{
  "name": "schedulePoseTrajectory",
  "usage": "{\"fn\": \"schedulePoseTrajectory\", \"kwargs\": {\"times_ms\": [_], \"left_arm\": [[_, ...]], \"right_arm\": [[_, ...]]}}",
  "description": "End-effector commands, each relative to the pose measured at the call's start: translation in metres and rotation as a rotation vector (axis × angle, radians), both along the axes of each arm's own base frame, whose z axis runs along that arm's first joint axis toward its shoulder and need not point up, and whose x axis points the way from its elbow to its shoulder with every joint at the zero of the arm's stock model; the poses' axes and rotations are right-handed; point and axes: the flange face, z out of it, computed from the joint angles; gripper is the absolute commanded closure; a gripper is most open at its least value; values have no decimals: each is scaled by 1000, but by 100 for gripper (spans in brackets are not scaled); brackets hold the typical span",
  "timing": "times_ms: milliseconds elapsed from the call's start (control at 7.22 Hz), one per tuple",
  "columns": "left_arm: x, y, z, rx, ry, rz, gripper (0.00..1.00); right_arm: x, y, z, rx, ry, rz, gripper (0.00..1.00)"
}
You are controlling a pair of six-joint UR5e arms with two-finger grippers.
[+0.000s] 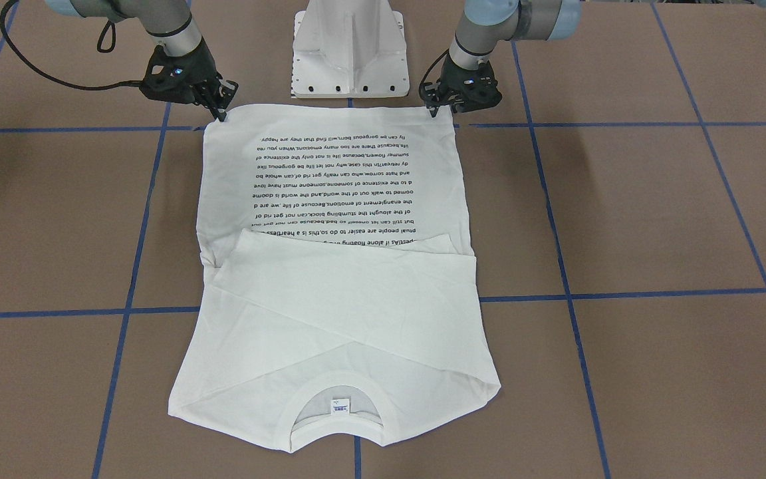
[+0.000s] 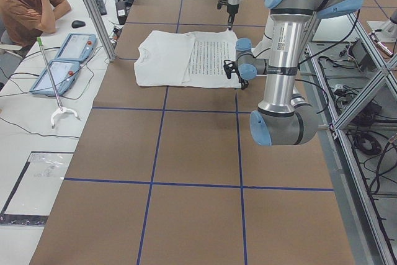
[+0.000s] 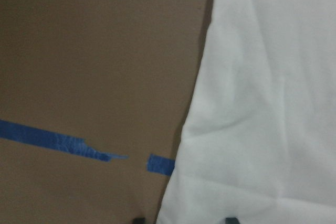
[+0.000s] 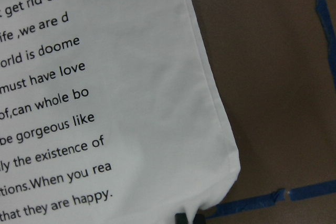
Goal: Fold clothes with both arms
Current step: 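Lower both grippers and pinch the two hem corners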
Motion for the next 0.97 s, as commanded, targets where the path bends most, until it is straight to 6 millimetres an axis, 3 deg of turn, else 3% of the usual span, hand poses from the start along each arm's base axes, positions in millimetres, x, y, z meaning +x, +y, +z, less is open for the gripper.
{"fn": "schedulePoseTrajectory", "kwargs": {"times_ms": [0, 554, 831], "left_arm": [[1, 1, 0, 0, -1, 3, 49], [-1, 2, -4, 1, 9, 3, 73], [-8, 3, -20, 7, 43, 3, 88]], "right_arm": [[1, -1, 0, 1, 0, 3, 100], [1, -2, 1, 0, 3, 4, 100], [1, -2, 1, 0, 3, 4, 100]]}}
